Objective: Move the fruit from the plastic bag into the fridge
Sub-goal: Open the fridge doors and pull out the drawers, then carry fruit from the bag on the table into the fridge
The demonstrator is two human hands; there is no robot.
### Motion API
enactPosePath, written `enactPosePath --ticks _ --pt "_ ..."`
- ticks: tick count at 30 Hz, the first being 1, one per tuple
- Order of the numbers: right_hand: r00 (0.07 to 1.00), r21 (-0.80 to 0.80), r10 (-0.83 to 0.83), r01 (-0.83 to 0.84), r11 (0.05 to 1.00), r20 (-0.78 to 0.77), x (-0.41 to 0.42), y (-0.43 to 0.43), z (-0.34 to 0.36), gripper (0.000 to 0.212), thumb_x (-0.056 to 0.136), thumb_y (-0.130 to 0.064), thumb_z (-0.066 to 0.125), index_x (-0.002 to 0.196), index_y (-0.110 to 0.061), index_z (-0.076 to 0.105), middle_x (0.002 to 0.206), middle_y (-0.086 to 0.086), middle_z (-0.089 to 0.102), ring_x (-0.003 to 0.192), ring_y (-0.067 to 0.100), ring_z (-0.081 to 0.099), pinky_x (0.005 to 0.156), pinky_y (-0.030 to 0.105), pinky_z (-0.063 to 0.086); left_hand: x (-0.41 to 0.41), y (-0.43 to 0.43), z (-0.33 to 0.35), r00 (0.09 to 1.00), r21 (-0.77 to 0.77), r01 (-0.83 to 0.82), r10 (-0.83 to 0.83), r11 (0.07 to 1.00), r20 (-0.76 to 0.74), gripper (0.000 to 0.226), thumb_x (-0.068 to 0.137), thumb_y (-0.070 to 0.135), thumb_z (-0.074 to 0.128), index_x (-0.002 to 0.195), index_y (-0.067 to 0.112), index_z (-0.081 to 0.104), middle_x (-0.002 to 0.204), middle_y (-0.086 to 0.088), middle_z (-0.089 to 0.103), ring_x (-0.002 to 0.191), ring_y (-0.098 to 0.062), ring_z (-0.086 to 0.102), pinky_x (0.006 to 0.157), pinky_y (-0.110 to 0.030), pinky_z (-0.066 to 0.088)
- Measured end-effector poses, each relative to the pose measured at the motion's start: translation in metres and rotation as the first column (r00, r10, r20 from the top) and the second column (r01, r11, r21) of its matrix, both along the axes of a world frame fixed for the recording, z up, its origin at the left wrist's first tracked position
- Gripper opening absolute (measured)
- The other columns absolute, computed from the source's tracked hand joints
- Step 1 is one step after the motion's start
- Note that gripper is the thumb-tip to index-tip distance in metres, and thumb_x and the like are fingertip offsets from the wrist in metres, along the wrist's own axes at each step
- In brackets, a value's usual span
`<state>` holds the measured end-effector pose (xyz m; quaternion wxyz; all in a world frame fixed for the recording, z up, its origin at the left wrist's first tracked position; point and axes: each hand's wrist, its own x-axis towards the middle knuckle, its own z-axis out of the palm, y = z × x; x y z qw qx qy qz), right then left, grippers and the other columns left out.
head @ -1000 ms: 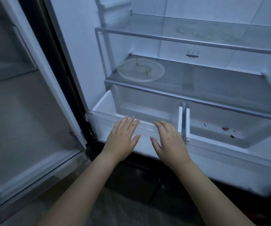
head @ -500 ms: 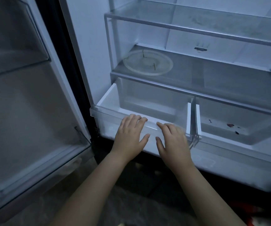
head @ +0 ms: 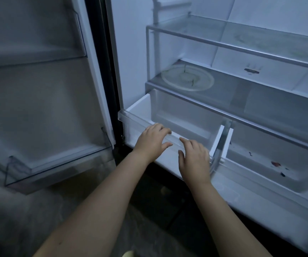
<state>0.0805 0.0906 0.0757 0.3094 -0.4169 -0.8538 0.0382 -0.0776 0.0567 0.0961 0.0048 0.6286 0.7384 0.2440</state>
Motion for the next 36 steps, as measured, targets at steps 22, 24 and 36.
enactPosePath --ticks 22,24,36 --pt "0.95 -0.012 0.308 -0.308 0.951 0.042 -0.042 -0.038 0.03 0.046 0.085 -0.022 0.062 0.126 -0.004 0.053 0.124 0.014 0.056 0.118 0.033 0.049 0.101 0.046 0.04 -0.018 -0.109 0.007 0.939 -0.122 -0.314 0.289 0.942 -0.188 0.056 0.098 0.049 0.026 0.149 0.027 0.018 0.158 0.001 0.012 0.145 -0.017 0.005 0.115 -0.04 0.01" --pt "0.925 -0.02 0.375 -0.375 0.927 0.06 -0.066 -0.058 0.037 0.048 0.085 -0.022 0.063 0.128 -0.003 0.052 0.124 0.016 0.056 0.116 0.034 0.05 0.098 0.045 0.041 -0.037 -0.144 0.014 0.899 -0.114 -0.409 0.378 0.906 -0.221 0.056 0.097 0.048 0.023 0.149 0.027 0.017 0.157 -0.001 0.016 0.144 -0.019 0.011 0.115 -0.041 0.014" --pt "0.608 -0.109 0.779 -0.773 0.625 0.154 -0.251 -0.28 0.047 0.069 0.088 -0.056 0.044 0.138 -0.009 0.04 0.141 0.011 0.046 0.13 0.027 0.042 0.109 0.039 0.033 -0.159 -0.409 0.016 0.615 -0.079 -0.784 0.753 0.616 -0.233 0.061 0.089 0.052 0.028 0.139 0.021 0.042 0.146 -0.006 0.042 0.138 -0.027 0.031 0.112 -0.051 0.022"
